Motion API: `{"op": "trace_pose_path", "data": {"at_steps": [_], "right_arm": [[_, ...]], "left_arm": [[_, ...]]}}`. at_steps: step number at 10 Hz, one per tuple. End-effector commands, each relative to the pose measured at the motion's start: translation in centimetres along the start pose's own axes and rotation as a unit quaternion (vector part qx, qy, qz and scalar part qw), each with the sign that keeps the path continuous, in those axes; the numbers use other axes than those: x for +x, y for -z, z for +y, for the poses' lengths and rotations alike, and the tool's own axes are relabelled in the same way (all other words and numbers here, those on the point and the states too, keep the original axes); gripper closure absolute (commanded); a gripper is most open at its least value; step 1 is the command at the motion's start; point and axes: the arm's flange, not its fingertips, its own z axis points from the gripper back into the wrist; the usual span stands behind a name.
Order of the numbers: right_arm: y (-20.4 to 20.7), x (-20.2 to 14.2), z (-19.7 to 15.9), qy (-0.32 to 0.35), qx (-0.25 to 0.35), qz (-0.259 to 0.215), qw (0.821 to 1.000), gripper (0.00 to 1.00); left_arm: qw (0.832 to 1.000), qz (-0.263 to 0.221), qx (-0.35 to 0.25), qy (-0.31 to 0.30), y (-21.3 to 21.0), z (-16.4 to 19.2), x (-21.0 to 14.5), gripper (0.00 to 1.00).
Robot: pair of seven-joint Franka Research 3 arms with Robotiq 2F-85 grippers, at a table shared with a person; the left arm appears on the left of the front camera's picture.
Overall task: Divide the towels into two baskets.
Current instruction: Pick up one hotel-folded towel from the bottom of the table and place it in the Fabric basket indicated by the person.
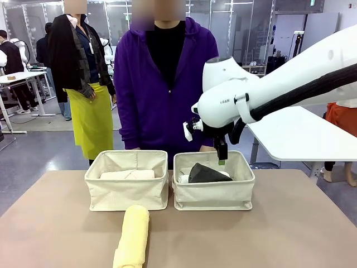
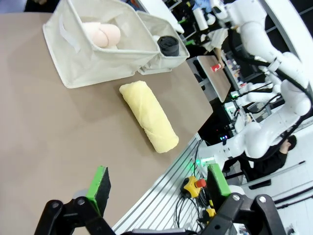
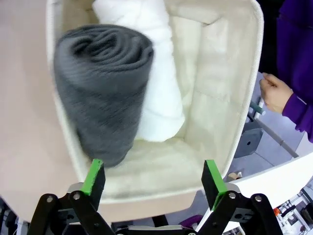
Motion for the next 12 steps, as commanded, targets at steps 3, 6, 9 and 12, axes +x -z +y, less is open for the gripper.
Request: {"op": "trace_pose_path", "data": {"at_steps": [3, 6, 9, 12], "right_arm": [[-7.5, -6.3, 6.1, 0.111, 0.05, -0.045, 0.991, 0.0], [-6.3, -18.7, 11.5, 0.273, 0.178, -0.185, 0.927, 0.0], [-3.7, -30.6, 17.9, 0.402, 0.223, -0.335, 0.823, 0.0], [-0.6, -41.3, 22.6, 0.488, 0.265, -0.422, 0.716, 0.0]], "left_arm": [[1.0, 0.001, 0.001, 0.003, -0.3, -0.1, 0.0, 0.0], [1.0, 0.001, 0.001, 0.003, -0.3, -0.1, 0.0, 0.0], [1.0, 0.001, 0.001, 0.003, -0.3, -0.1, 0.0, 0.0], [1.0, 0.001, 0.001, 0.003, -0.3, -0.1, 0.0, 0.0]]}}
